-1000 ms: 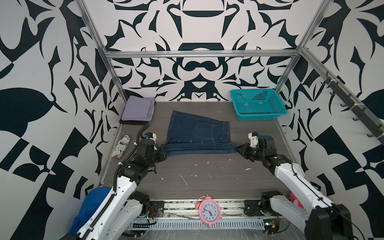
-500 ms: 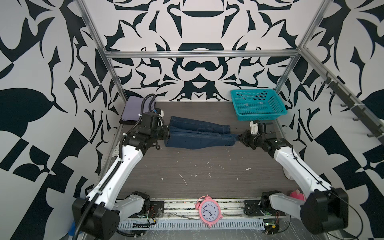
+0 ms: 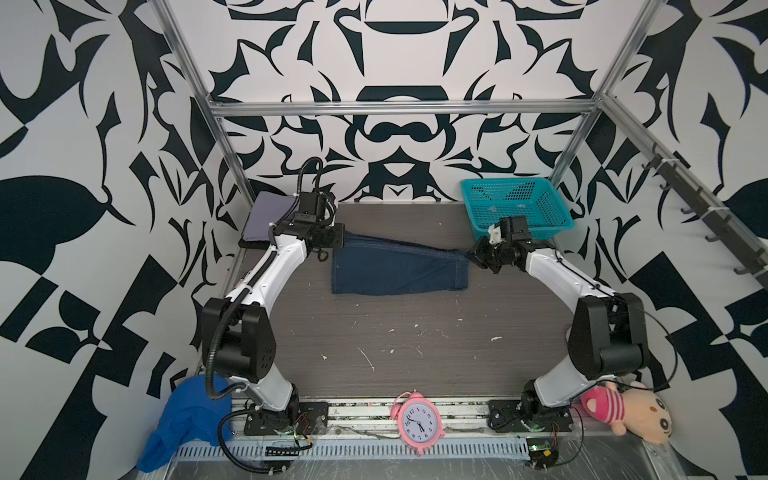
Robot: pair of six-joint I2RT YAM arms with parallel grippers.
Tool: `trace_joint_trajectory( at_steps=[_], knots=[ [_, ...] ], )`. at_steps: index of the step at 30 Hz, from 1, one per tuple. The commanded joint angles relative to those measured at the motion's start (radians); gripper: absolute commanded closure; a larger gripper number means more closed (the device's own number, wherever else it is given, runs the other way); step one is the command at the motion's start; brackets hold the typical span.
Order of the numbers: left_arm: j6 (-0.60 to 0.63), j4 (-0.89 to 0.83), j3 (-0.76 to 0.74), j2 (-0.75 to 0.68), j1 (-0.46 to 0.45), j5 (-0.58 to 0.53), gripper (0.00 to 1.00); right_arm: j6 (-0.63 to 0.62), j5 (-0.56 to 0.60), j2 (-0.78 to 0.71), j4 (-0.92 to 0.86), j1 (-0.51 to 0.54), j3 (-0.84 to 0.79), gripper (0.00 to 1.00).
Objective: Fold and stack the skirts
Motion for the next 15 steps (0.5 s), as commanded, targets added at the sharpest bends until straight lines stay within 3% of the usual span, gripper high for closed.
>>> trace_joint_trajectory(
  at_steps=[1,15],
  knots=[
    [0.045,-0.011,0.062,0.055,0.052,-0.091,1.0,0.004,0.068,0.026,-0.007,-0.035,0.064,0.99],
    [0.093,-0.016,0.229,0.28,0.051,-0.115,1.0,0.022,0.069,0.128,0.033,-0.035,0.102,0.95]
  ],
)
